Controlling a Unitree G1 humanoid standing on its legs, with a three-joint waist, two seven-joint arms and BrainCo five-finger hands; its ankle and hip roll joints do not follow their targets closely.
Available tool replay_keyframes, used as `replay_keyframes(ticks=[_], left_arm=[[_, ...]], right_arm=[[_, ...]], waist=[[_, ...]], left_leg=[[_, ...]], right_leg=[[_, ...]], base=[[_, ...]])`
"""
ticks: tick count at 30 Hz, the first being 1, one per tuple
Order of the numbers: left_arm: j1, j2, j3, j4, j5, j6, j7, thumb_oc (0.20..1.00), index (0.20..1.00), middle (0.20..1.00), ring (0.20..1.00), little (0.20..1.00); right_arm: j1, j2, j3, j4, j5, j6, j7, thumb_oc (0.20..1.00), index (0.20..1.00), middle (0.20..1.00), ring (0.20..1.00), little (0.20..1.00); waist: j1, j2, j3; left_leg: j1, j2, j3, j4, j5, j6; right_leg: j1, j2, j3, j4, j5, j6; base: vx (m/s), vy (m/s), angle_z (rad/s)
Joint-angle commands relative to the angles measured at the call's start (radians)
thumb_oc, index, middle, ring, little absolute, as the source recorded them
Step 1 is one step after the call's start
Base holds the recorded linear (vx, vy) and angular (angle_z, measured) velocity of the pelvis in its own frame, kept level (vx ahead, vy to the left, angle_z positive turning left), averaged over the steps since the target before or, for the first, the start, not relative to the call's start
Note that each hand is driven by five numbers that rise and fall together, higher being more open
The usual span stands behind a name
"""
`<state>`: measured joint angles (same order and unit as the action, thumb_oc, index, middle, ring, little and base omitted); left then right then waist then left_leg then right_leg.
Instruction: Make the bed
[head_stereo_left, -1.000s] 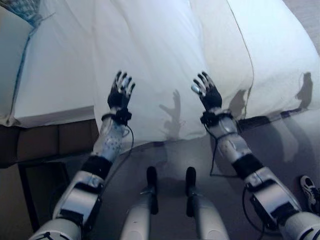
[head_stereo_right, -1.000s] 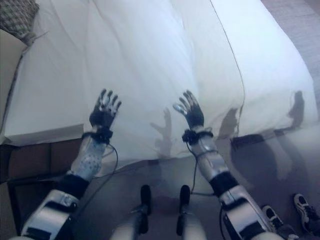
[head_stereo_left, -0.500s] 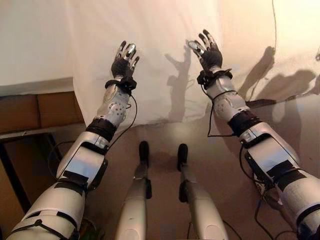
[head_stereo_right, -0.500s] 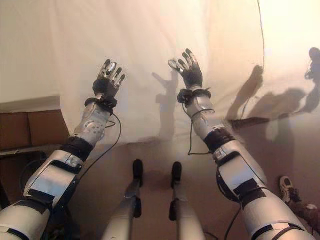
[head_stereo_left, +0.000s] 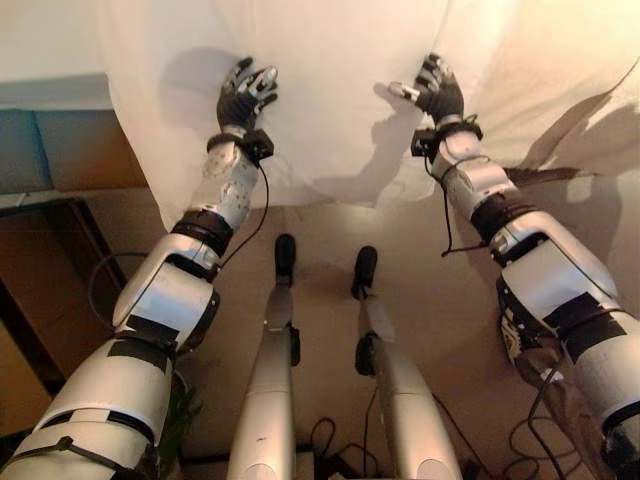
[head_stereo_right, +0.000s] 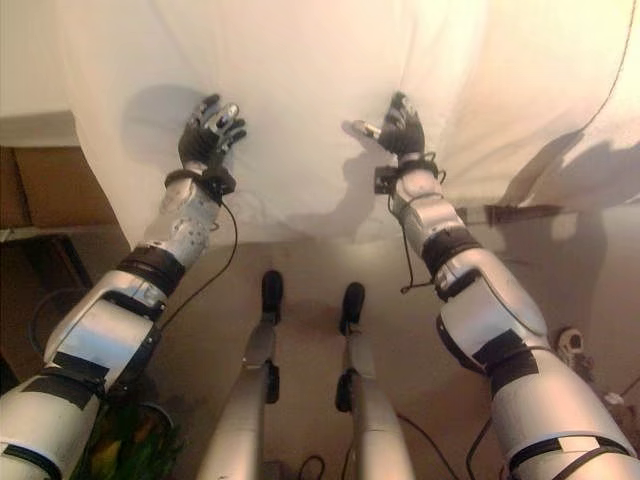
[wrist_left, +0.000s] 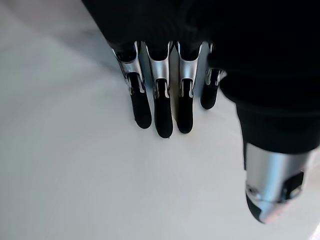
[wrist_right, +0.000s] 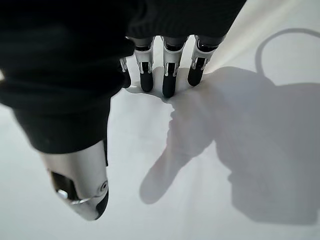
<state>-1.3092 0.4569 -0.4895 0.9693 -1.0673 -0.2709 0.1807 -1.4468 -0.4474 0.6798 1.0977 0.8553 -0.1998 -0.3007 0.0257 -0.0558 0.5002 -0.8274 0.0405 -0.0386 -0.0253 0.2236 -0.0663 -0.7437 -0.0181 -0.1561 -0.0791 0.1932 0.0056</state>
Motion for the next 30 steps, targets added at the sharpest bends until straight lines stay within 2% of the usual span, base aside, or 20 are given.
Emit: replay_keyframes(ticks=[1,5,6,7,8,11,15,17,21,22,23,25,27,30], left_arm=[[-0.023,-0.005,-0.013,0.093,0.047,0.028,0.037,1.0,1.0,1.0,1.0,1.0],[-0.029,0.004,-0.005,0.132,0.052,0.032,0.062,1.0,1.0,1.0,1.0,1.0],[-0.02,0.01,0.013,0.135,0.056,0.028,0.079,1.0,1.0,1.0,1.0,1.0],[-0.017,0.01,0.013,0.135,0.056,0.028,0.079,1.0,1.0,1.0,1.0,1.0],[-0.005,0.016,0.025,0.136,0.058,0.031,0.079,1.0,1.0,1.0,1.0,1.0],[0.044,0.031,0.072,0.137,0.058,0.029,0.086,1.0,1.0,1.0,1.0,1.0],[0.184,0.058,0.179,0.124,0.062,0.025,0.086,1.0,1.0,1.0,1.0,1.0],[0.305,0.095,0.248,0.128,0.127,0.029,0.084,1.0,1.0,1.0,1.0,1.0],[0.416,0.131,0.31,0.178,0.214,0.043,0.077,1.0,1.0,1.0,1.0,1.0],[0.484,0.124,0.345,0.201,0.228,0.044,0.08,1.0,1.0,1.0,1.0,1.0],[0.487,0.124,0.345,0.2,0.229,0.044,0.08,1.0,1.0,1.0,1.0,1.0],[0.544,0.118,0.371,0.24,0.279,0.065,0.094,1.0,1.0,1.0,1.0,1.0],[0.6,0.097,0.391,0.242,0.299,0.074,0.107,1.0,1.0,1.0,1.0,1.0],[0.67,0.053,0.4,0.227,0.325,0.081,0.103,1.0,1.0,1.0,1.0,1.0]], right_arm=[[-0.028,0.023,0.035,0.018,-0.017,0.012,0.0,1.0,1.0,1.0,1.0,1.0],[-0.022,0.02,0.035,0.037,-0.022,0.016,-0.013,1.0,1.0,1.0,1.0,1.0],[-0.008,0.011,0.02,0.048,-0.017,0.017,-0.02,1.0,1.0,1.0,1.0,1.0],[-0.006,0.013,0.02,0.048,-0.017,0.018,-0.02,1.0,1.0,1.0,1.0,1.0],[0.009,0.007,0.004,0.054,-0.012,0.014,-0.025,1.0,1.0,1.0,1.0,1.0],[0.067,0.006,-0.053,0.068,0.021,0.009,-0.021,1.0,1.0,1.0,1.0,1.0],[0.198,0.009,-0.155,0.082,0.049,0.002,-0.015,1.0,1.0,1.0,1.0,1.0],[0.315,0.012,-0.248,0.069,0.01,-0.014,-0.03,1.0,1.0,1.0,1.0,1.0],[0.449,0.017,-0.345,0.043,-0.027,-0.041,-0.056,1.0,1.0,1.0,1.0,1.0],[0.532,0.035,-0.389,0.031,-0.035,-0.049,-0.06,1.0,1.0,1.0,1.0,1.0],[0.536,0.036,-0.389,0.028,-0.036,-0.049,-0.062,1.0,1.0,1.0,1.0,1.0],[0.615,0.036,-0.415,0.045,-0.081,-0.035,-0.071,1.0,1.0,1.0,1.0,1.0],[0.686,0.029,-0.426,0.077,-0.174,0.01,-0.096,1.0,1.0,1.0,1.0,1.0],[0.784,0.046,-0.428,0.095,-0.227,0.037,-0.083,1.0,1.0,1.0,1.0,1.0]], waist=[[-0.001,-0.001,0.02],[-0.002,0.002,0.02],[-0.005,0.0,0.02],[-0.003,0.002,0.02],[-0.005,0.001,0.02],[-0.002,0.009,0.02],[0.004,0.023,0.02],[0.0,0.032,0.02],[-0.017,0.033,0.02],[-0.026,0.03,0.02],[-0.026,0.029,0.02],[-0.034,0.025,0.02],[-0.04,0.02,0.02],[-0.047,0.011,0.02]], left_leg=[[0.031,-0.075,0.011,-0.023,-0.047,-0.031],[0.02,-0.075,0.011,-0.034,-0.047,-0.036],[-0.012,-0.08,0.019,-0.03,-0.022,-0.032],[0.01,-0.075,0.011,-0.034,-0.045,-0.036],[-0.014,-0.081,0.019,-0.031,-0.022,-0.033],[-0.014,-0.084,0.016,-0.03,-0.023,-0.033],[-0.008,-0.09,0.018,-0.025,-0.029,-0.032],[-0.009,-0.096,0.02,-0.011,-0.033,-0.031],[-0.014,-0.099,0.037,0.013,-0.041,-0.037],[-0.014,-0.101,0.046,0.025,-0.048,-0.036],[-0.012,-0.101,0.047,0.026,-0.049,-0.036],[-0.018,-0.1,0.054,0.047,-0.055,-0.035],[-0.024,-0.1,0.058,0.082,-0.067,-0.032],[-0.023,-0.097,0.053,0.138,-0.091,-0.021]], right_leg=[[-0.011,-0.002,0.011,-0.008,0.014,0.126],[-0.027,-0.001,0.006,-0.008,0.009,0.128],[-0.054,-0.01,-0.006,-0.008,0.029,0.122],[-0.035,-0.005,0.001,-0.008,0.011,0.128],[-0.057,-0.01,-0.007,-0.008,0.029,0.123],[-0.058,-0.013,-0.008,-0.008,0.028,0.122],[-0.052,-0.016,-0.004,-0.008,0.026,0.119],[-0.047,-0.02,-0.001,-0.008,0.029,0.117],[-0.042,-0.027,-0.004,-0.008,0.033,0.117],[-0.038,-0.028,-0.002,-0.007,0.036,0.114],[-0.036,-0.028,-0.001,-0.008,0.036,0.114],[-0.036,-0.03,0.0,-0.004,0.039,0.112],[-0.036,-0.033,-0.002,0.016,0.035,0.11],[-0.028,-0.035,-0.007,0.063,0.013,0.102]], base=[[0.02,0.004,-0.06],[-0.01,0.0,0.0],[0.0,0.0,0.0],[-0.05,0.003,0.03],[0.0,0.0,0.0],[-0.02,0.0,0.01],[0.0,0.0,0.0],[-0.02,0.01,0.01],[-0.05,0.027,0.05],[-0.05,0.036,0.05],[-0.07,0.04,0.03],[-0.06,0.021,-0.01],[-0.1,0.001,-0.02],[-0.07,-0.024,0.01]])
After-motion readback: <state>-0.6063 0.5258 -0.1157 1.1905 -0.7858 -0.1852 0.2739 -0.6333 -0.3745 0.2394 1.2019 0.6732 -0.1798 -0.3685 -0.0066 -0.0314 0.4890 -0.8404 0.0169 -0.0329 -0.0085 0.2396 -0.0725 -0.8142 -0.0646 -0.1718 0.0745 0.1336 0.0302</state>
